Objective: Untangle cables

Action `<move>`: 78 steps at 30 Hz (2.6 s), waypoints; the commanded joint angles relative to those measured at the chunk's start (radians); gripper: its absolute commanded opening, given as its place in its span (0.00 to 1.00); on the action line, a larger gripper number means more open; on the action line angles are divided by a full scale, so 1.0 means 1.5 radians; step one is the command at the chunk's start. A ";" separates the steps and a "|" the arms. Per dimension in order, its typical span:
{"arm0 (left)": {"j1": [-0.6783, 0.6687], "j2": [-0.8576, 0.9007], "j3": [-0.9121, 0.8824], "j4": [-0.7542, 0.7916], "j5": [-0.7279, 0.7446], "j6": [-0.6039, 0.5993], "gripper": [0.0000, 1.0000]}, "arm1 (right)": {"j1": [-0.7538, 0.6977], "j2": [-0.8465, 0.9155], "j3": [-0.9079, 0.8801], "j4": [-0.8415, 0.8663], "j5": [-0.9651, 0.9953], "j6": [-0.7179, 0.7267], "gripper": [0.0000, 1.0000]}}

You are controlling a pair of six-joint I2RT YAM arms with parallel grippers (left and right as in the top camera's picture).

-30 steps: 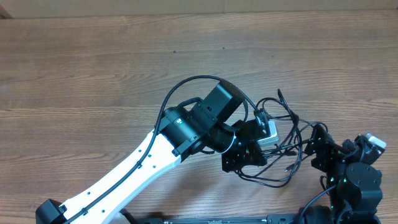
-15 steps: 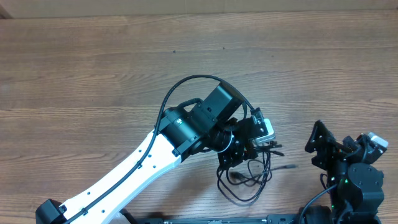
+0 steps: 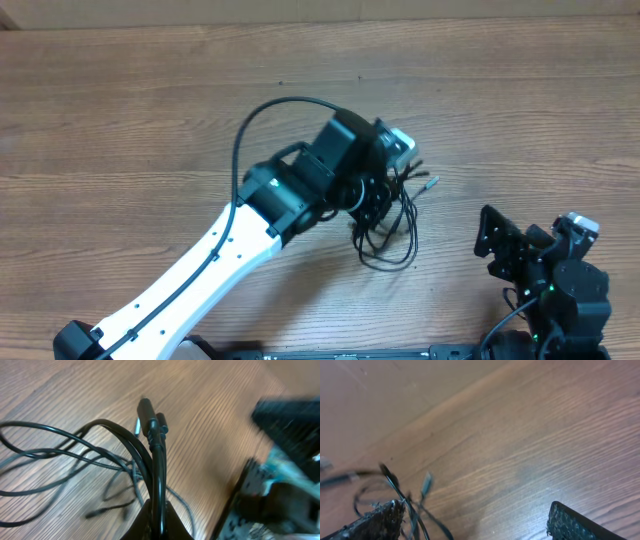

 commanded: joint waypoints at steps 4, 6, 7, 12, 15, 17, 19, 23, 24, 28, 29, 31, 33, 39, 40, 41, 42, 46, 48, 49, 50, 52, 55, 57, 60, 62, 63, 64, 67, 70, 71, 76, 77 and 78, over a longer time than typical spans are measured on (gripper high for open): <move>0.045 -0.008 0.015 0.077 0.275 -0.056 0.04 | -0.001 -0.002 -0.058 0.044 -0.063 -0.007 0.91; 0.045 -0.008 0.015 0.100 0.344 -0.056 0.04 | -0.001 -0.002 -0.072 0.070 -0.083 -0.027 0.91; 0.045 -0.008 0.015 0.106 0.364 -0.056 0.04 | -0.001 -0.002 -0.076 0.076 -0.086 -0.037 0.91; 0.045 -0.008 0.015 0.151 0.435 -0.110 0.04 | -0.001 -0.002 -0.099 0.082 -0.085 -0.040 0.91; 0.045 -0.008 0.015 0.193 0.449 -0.140 0.04 | -0.001 -0.002 -0.108 0.085 -0.086 -0.040 0.91; 0.046 -0.008 0.015 0.228 0.449 -0.164 0.04 | -0.001 -0.002 -0.108 0.085 -0.087 -0.040 0.91; 0.050 -0.008 0.015 0.258 0.448 -0.176 0.04 | -0.001 -0.002 -0.108 0.085 -0.090 -0.039 0.91; 0.081 -0.008 0.015 0.281 0.409 -0.186 0.04 | -0.001 -0.002 -0.108 0.085 -0.098 -0.039 0.91; 0.088 -0.008 0.015 0.281 0.405 -0.186 0.04 | -0.001 -0.002 -0.108 0.085 -0.098 -0.039 0.91; 0.131 -0.008 0.015 0.281 0.356 -0.255 0.04 | -0.001 -0.002 -0.108 0.085 -0.100 -0.039 0.91; 0.138 -0.008 0.015 0.281 0.352 -0.270 0.04 | -0.001 -0.002 -0.108 0.085 -0.101 -0.039 0.91; 0.152 -0.008 0.015 0.284 0.343 -0.301 0.04 | -0.001 -0.002 -0.108 0.085 -0.101 -0.039 0.91; 0.156 -0.008 0.015 0.286 0.344 -0.319 0.04 | -0.001 -0.002 -0.108 0.085 -0.103 -0.039 0.91; 0.144 -0.008 0.015 0.293 0.343 -0.376 0.04 | -0.001 -0.002 -0.108 0.108 -0.140 -0.039 0.91; 0.142 -0.008 0.015 0.299 0.344 -0.393 0.04 | -0.001 -0.002 -0.108 0.108 -0.140 -0.039 0.91; 0.141 -0.008 0.015 0.308 0.343 -0.414 0.04 | -0.001 -0.002 -0.108 0.107 -0.140 -0.039 0.91; 0.139 -0.008 0.015 0.317 0.344 -0.426 0.04 | -0.001 -0.002 -0.108 0.107 -0.140 -0.039 0.91; 0.131 -0.008 0.015 0.361 0.344 -0.473 0.04 | -0.001 -0.002 -0.108 0.107 -0.143 -0.039 0.91; 0.125 -0.008 0.015 0.380 0.344 -0.488 0.04 | -0.001 -0.002 -0.108 0.108 -0.151 -0.039 0.91; 0.122 -0.008 0.015 0.381 0.344 -0.494 0.04 | -0.001 -0.002 -0.108 0.108 -0.151 -0.039 0.91; 0.119 -0.008 0.015 0.386 0.344 -0.500 0.04 | -0.001 -0.002 -0.108 0.108 -0.151 -0.039 0.91; 0.109 -0.008 0.015 0.386 0.344 -0.499 0.04 | -0.001 -0.002 -0.108 0.108 -0.151 -0.039 0.91; 0.077 -0.008 0.015 0.391 0.341 -0.499 0.04 | -0.001 -0.002 -0.108 0.108 -0.150 -0.039 0.91; 0.061 -0.008 0.015 0.398 0.321 -0.499 0.04 | -0.001 -0.002 -0.108 0.108 -0.151 -0.039 0.91; 0.050 -0.008 0.015 0.401 0.291 -0.499 0.04 | -0.001 -0.002 -0.108 0.108 -0.151 -0.039 0.91; 0.047 -0.008 0.015 0.408 0.289 -0.499 0.04 | -0.001 -0.002 -0.108 0.108 -0.151 -0.039 0.91; 0.047 -0.008 0.015 0.410 0.289 -0.502 0.04 | -0.001 -0.002 -0.108 0.108 -0.151 -0.039 0.91; 0.045 -0.008 0.015 0.410 0.289 -0.512 0.04 | -0.001 -0.002 -0.108 0.108 -0.150 -0.039 0.91; 0.039 -0.008 0.015 0.410 0.323 -0.529 0.04 | -0.001 -0.002 -0.108 0.108 -0.146 -0.039 0.91; 0.030 -0.008 0.015 0.410 0.374 -0.529 0.04 | -0.001 -0.002 -0.108 0.109 -0.090 -0.039 0.91; 0.024 -0.008 0.015 0.410 0.387 -0.529 0.04 | -0.001 -0.002 -0.108 0.113 -0.070 -0.039 0.91; -0.001 -0.008 0.015 0.411 0.375 -0.528 0.04 | -0.001 -0.002 -0.108 0.122 -0.085 -0.039 0.91; -0.001 -0.008 0.015 0.411 0.370 -0.528 0.04 | -0.001 -0.002 -0.108 0.120 -0.095 -0.039 0.91; -0.001 -0.008 0.015 0.410 0.356 -0.526 0.04 | -0.001 -0.002 -0.108 0.119 -0.111 -0.039 0.91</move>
